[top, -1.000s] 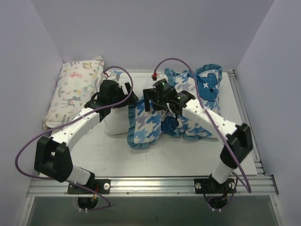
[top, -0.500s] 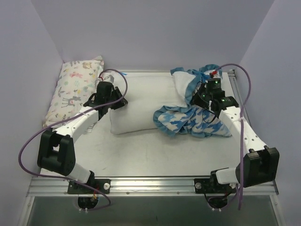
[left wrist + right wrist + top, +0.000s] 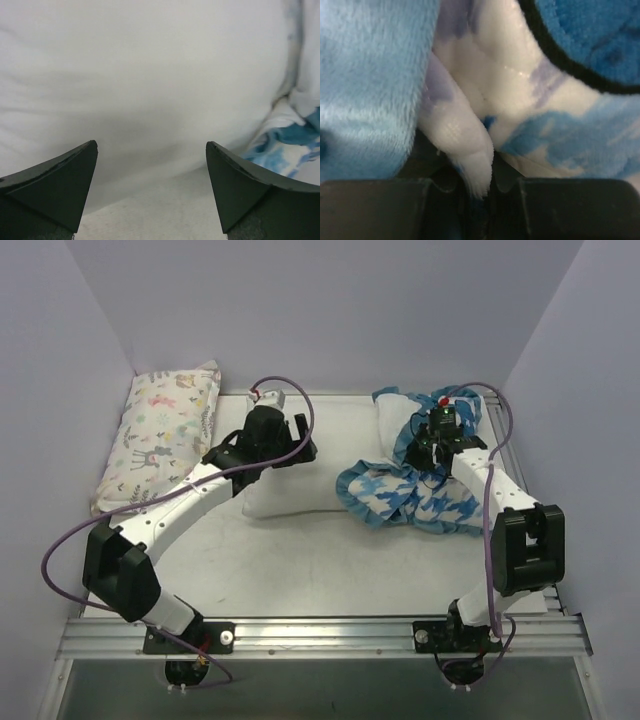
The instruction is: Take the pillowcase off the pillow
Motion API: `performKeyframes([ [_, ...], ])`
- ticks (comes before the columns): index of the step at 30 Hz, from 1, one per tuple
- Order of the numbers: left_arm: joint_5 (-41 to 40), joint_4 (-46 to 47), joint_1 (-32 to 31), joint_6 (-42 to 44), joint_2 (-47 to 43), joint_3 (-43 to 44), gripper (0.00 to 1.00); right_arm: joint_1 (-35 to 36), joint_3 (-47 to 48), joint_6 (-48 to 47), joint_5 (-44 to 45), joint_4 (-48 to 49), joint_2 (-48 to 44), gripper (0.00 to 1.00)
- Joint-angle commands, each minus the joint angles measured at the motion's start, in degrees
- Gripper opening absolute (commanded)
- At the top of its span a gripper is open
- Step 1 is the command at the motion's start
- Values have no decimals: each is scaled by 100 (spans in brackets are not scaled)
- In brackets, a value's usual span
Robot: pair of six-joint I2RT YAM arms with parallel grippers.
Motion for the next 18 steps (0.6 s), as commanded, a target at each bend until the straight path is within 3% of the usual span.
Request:
performKeyframes([
  [1, -733, -234, -332, -315, 416, 636, 98, 472, -128, -64, 34, -460, 399, 0],
  [6, -882, -147, -736, -536, 1585, 1346, 97, 869, -32, -56, 148, -451, 557, 0],
  [12, -680, -454, -649, -536, 2939, 2087, 94, 1062, 56, -108, 166, -539, 636, 0],
  [13, -575, -445, -553, -554, 3001, 2035, 87, 1063, 30, -126, 201, -548, 619, 0],
  [14, -548, -437, -500, -580, 3019, 1973, 46, 1054, 30, -143, 236, -574, 566, 0],
  [15, -522, -376, -430, -606, 2976, 1894, 30, 1028, 47, -204, 288, -600, 522, 0],
  [16, -495, -323, -368, -554, 2906, 1694, 8, 993, 65, -231, 341, -644, 487, 0],
  [17, -582, -322, -254, -528, 2714, 1622, 0, 931, 82, -231, 333, -714, 374, 0],
  [18, -627, -322, -192, -475, 2581, 1543, 0, 783, 117, -249, 324, -724, 311, 0],
])
